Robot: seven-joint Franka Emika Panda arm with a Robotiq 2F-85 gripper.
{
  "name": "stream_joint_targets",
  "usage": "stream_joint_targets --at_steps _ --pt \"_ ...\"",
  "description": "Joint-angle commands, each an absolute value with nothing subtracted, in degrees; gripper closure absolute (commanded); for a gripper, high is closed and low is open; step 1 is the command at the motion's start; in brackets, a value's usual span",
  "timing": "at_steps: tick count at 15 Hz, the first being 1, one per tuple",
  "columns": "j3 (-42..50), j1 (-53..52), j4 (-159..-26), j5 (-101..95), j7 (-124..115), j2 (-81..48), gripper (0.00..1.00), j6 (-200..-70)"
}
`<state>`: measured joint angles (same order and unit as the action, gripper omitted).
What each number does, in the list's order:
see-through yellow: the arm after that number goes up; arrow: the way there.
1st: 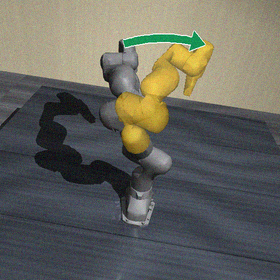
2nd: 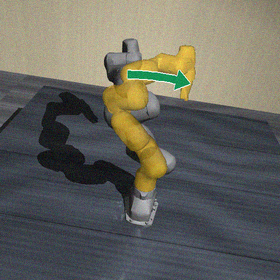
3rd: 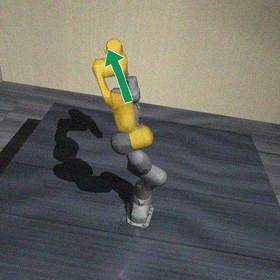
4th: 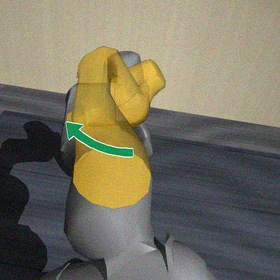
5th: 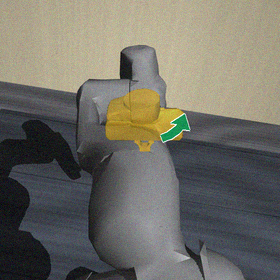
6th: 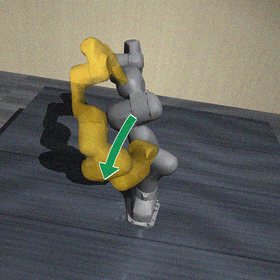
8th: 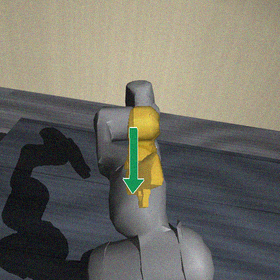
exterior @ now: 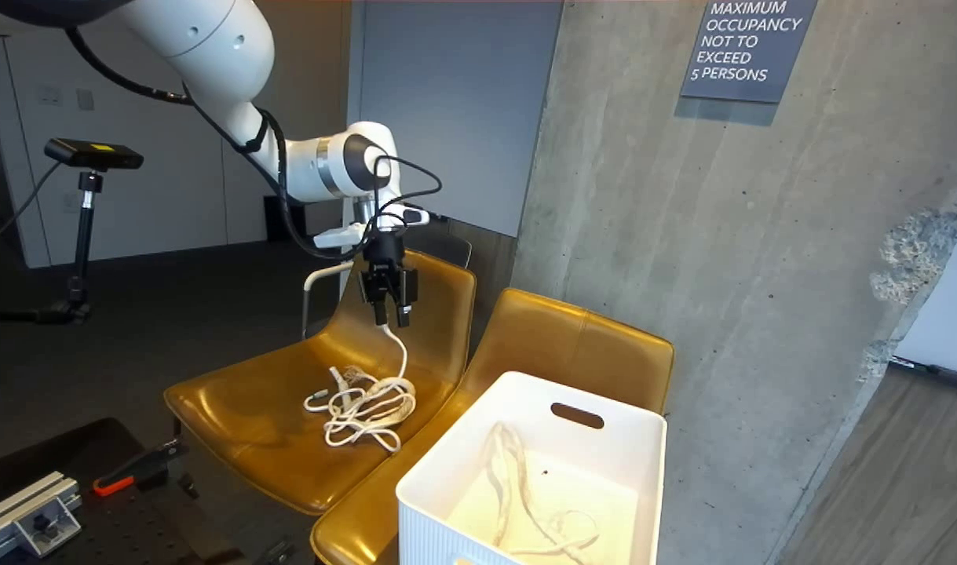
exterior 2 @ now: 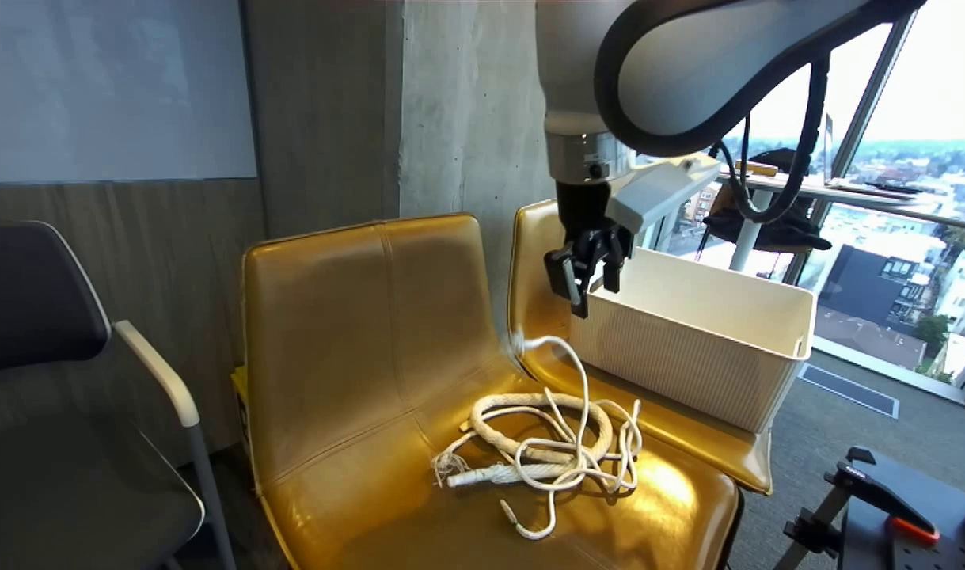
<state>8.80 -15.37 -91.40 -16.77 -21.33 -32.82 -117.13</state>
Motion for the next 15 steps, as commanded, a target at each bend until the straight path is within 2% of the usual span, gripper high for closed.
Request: stream_joint_targets --at_steps 1,2,9,15 --pt "8.3 -7.5 -93.7 -16.6 -15.1 -28.8 0.03 -119.3" --pt "8.7 -5.1 -92.8 -16.7 -12.7 -29.2 0.00 -119.7" --pt "10.1 10.6 -87.4 -15.3 4.7 -37.0 0.00 -126.7" --pt "9.9 15.1 -76.8 -13.6 8.3 -48.1 0.00 -125.5"
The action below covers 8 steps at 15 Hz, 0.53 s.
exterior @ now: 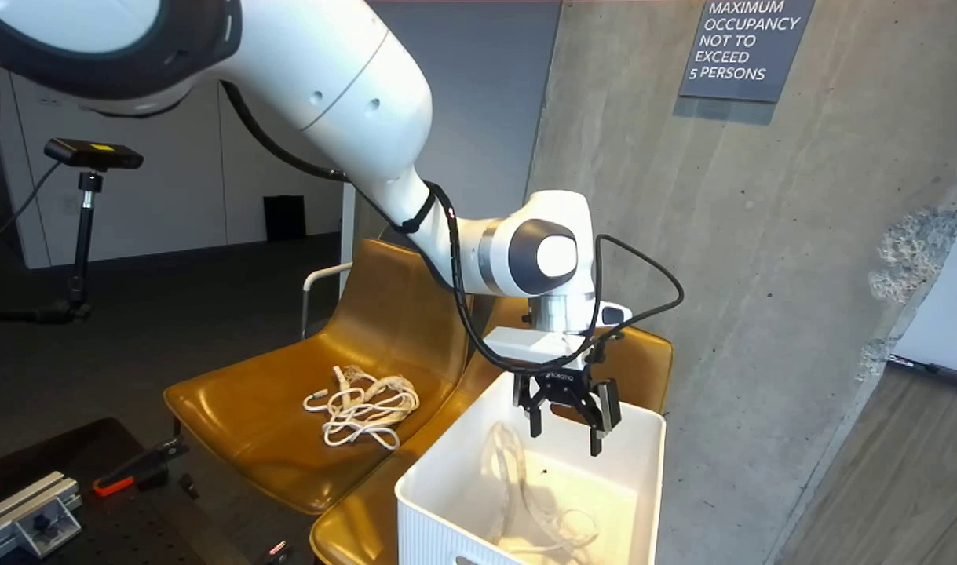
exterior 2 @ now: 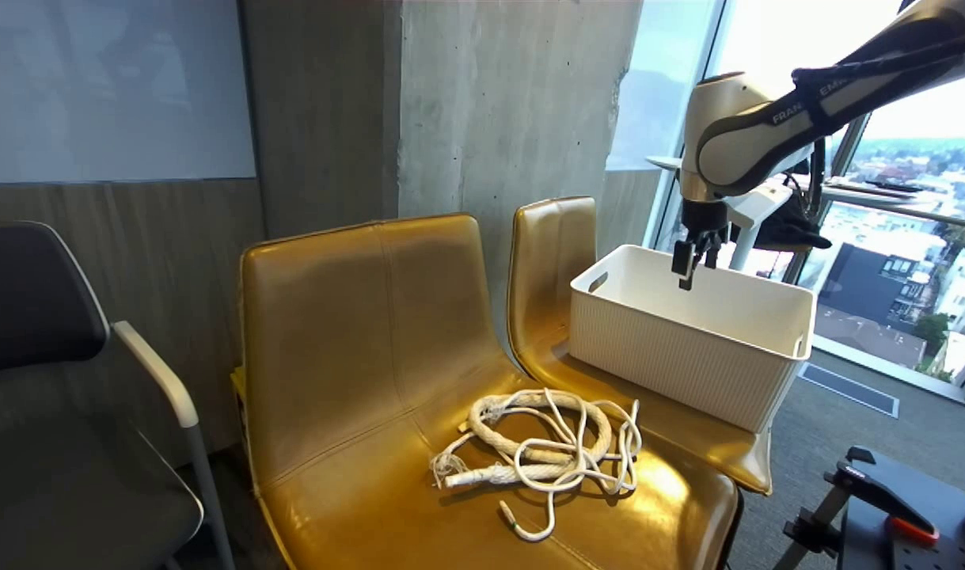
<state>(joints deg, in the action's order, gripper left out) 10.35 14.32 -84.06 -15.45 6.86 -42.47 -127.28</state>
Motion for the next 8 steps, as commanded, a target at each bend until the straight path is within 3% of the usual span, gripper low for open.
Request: stream_joint_targets --at_steps 1,8 --pt "9.8 15.3 -74.6 -13.1 8.2 -49.9 0.00 -124.5" --pt "9.9 16.5 -60.4 -9.5 7.8 -59.8 0.00 -112.6"
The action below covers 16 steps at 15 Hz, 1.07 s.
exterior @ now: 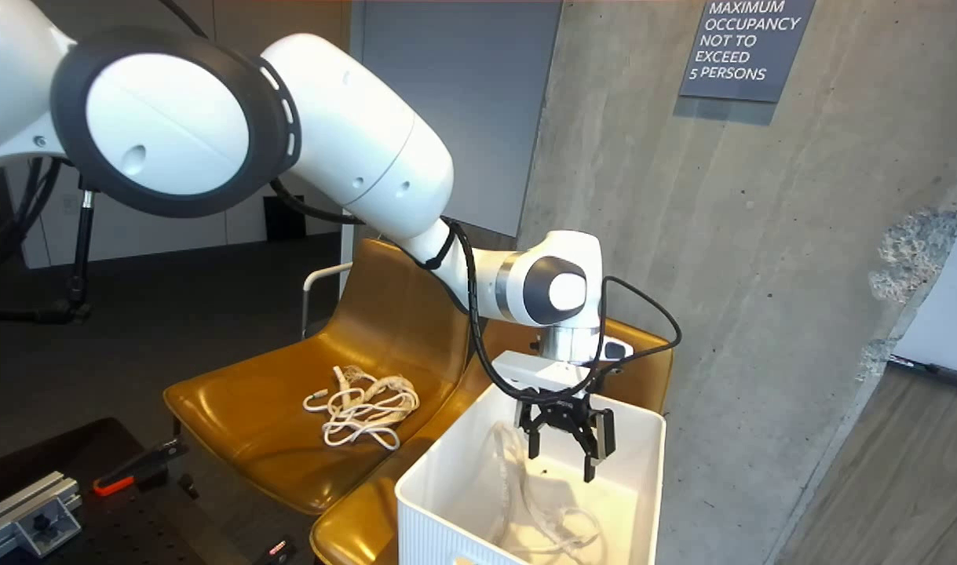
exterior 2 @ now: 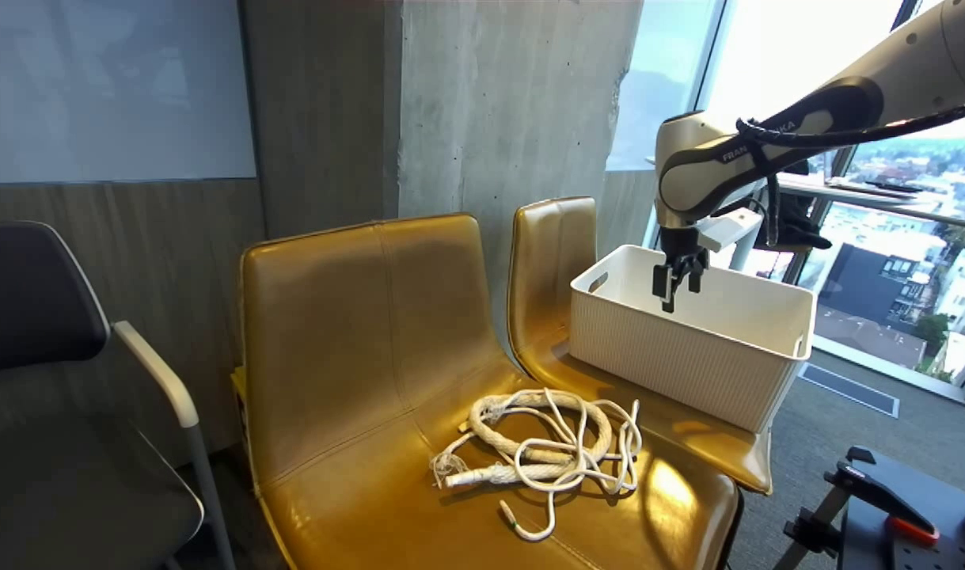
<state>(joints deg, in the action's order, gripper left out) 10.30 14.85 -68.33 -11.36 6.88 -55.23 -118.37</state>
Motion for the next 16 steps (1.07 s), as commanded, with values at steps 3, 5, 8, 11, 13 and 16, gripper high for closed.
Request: stream_joint_targets --at_steps 3,5,8,11,13,16 --pt "9.8 17.5 -57.1 -8.9 7.5 -62.4 0.00 -108.0" --pt "9.7 17.7 -56.0 -8.4 6.6 -64.0 0.00 -106.2" --pt "8.5 18.9 -55.4 -6.6 7.5 -65.8 0.00 -107.7" --pt "8.4 19.3 -56.8 -6.6 7.9 -67.2 0.00 -112.3" --pt "8.6 19.6 -57.4 -6.7 7.9 -68.1 0.00 -115.4" --pt "8.6 19.9 -57.1 -6.8 7.4 -69.7 0.00 -120.4"
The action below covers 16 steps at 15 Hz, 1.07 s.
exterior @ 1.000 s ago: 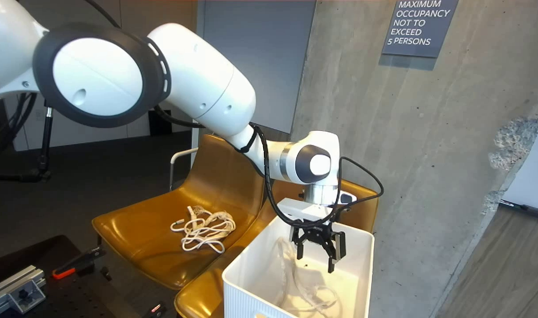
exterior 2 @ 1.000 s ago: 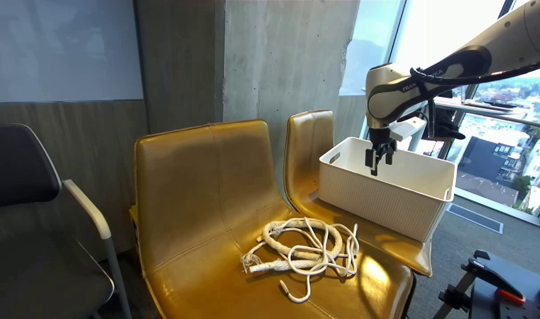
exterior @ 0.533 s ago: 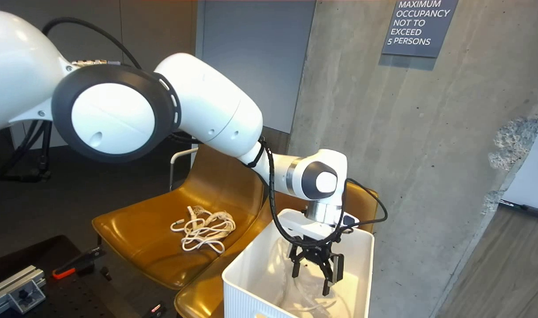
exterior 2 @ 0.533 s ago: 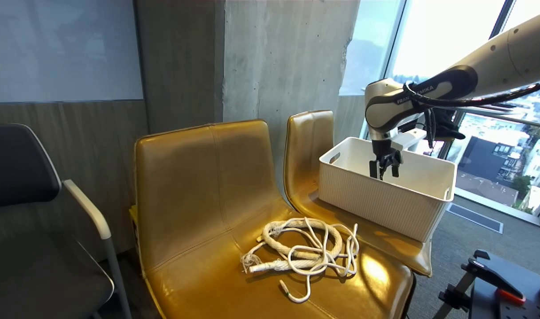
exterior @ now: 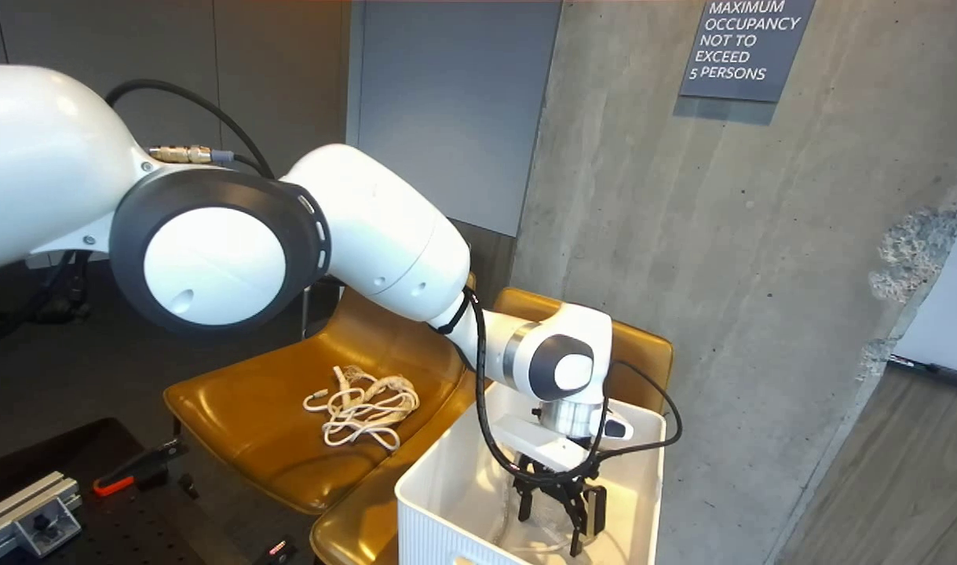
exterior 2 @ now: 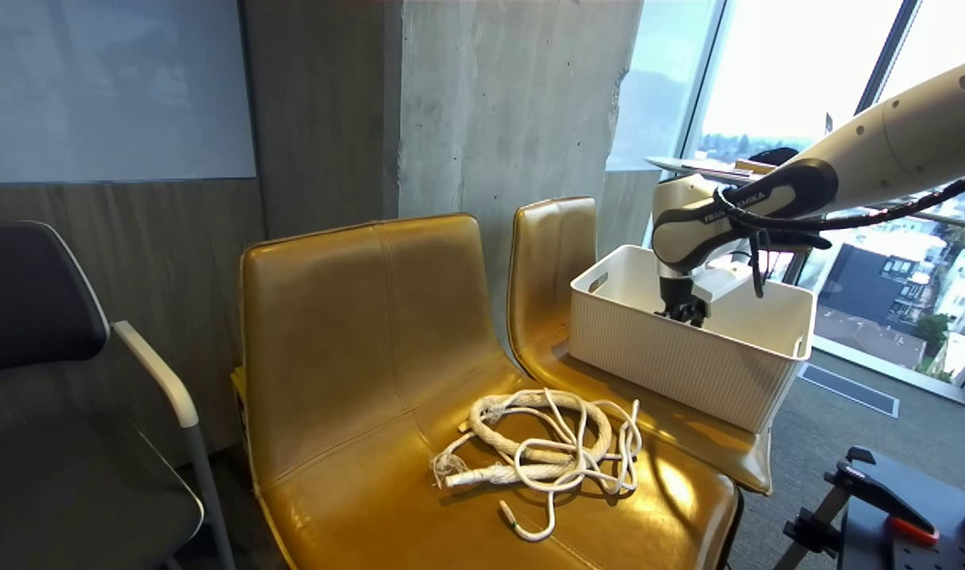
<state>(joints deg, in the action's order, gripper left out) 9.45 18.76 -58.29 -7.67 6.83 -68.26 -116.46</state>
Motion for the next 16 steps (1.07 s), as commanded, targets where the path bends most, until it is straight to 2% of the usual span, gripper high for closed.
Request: stream_joint_targets --at_steps 1,16 --pt "8.6 19.8 -56.8 -6.9 7.3 -70.1 0.00 -121.8" --pt "9.9 17.3 -57.7 -9.6 8.7 -69.6 0.00 -130.9"
